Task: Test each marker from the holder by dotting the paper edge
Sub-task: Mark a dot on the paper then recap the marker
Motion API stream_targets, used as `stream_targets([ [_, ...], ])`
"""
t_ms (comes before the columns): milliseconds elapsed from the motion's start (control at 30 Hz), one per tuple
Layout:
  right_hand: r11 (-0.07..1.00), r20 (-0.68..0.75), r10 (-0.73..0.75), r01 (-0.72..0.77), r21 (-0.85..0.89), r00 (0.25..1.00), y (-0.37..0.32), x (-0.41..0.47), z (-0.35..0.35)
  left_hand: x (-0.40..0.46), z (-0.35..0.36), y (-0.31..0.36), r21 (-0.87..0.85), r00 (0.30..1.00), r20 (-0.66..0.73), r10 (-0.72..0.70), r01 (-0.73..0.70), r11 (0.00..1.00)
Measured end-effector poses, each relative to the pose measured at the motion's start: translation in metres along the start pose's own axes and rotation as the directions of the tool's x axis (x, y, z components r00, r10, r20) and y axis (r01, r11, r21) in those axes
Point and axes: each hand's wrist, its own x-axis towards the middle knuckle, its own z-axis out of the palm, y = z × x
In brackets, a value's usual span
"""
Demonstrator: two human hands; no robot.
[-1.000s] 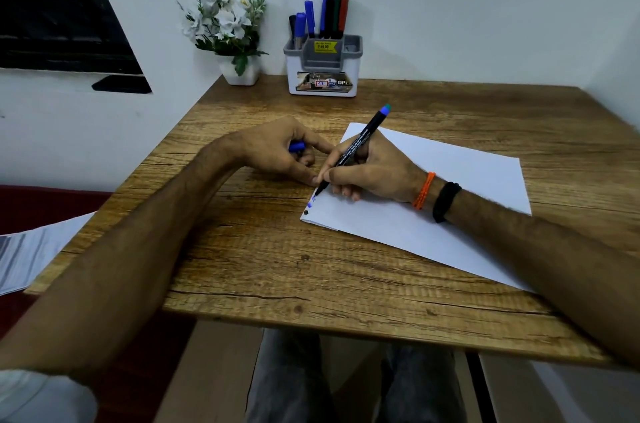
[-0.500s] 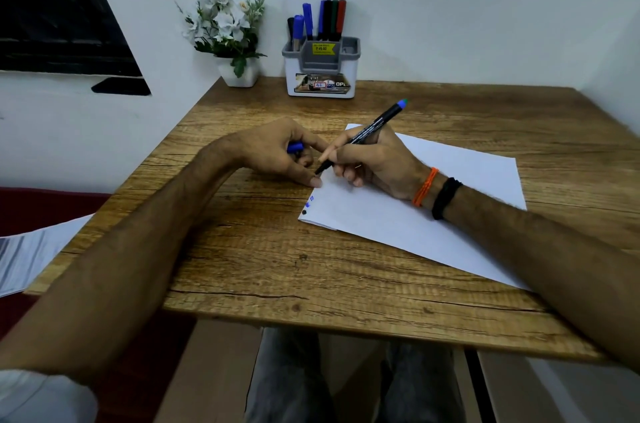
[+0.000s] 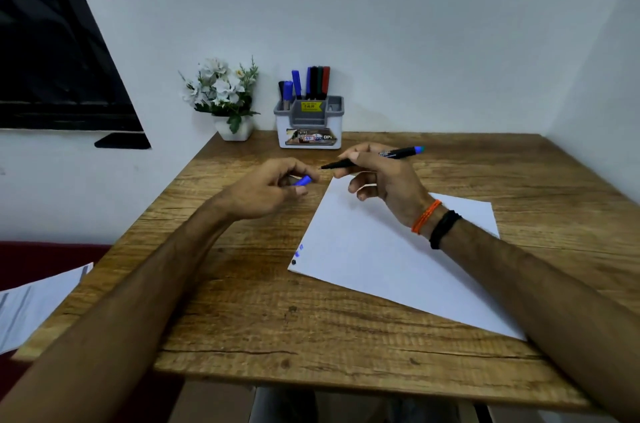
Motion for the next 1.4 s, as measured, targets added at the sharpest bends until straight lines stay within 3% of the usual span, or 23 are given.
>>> stream_targets([
  [100, 0.998, 0.026, 0.041, -0.042, 0.035, 0.999, -0.002, 0.000, -0.004, 0.003, 0.005, 0.006, -0.068, 0.997, -0.080, 0.018, -0.023, 0.997],
  [233, 0.998, 0.018, 0.035, -0.036, 0.046, 0.999, 0.000, 0.002, -0.006, 0.003, 0.008, 0.007, -0.312, 0.984, -0.181, -0.005, -0.052, 0.949],
  [433, 0.998, -0.018, 0.034, -0.033, 0.055, 0.999, 0.001, 0.002, -0.007, 0.003, 0.009, 0.010, -0.427, 0.964, -0.261, -0.054, -0.065, 0.902],
  [900, 0.999, 0.005, 0.003, -0.003, -0.054, 1.000, 0.003, 0.001, -0.001, 0.003, 0.014, 0.012, -0.429, 0.978, -0.205, -0.038, -0.054, 0.902],
  [1067, 0.989, -0.048, -0.080, 0.073, -0.130, 0.996, 0.006, -0.001, 0.004, 0.003, 0.017, 0.015, -0.385, 0.976, -0.219, -0.015, -0.073, 0.920],
  [1233, 1.000, -0.026, -0.009, 0.010, 0.026, 1.000, 0.005, 0.002, 0.000, 0.003, 0.015, 0.016, -0.360, 0.949, -0.313, -0.042, -0.078, 0.930],
  [1400, 0.992, -0.045, -0.098, 0.095, -0.078, 0.994, 0.008, 0.004, 0.002, 0.003, 0.022, 0.021, -0.329, 0.962, -0.271, -0.022, -0.071, 0.942],
])
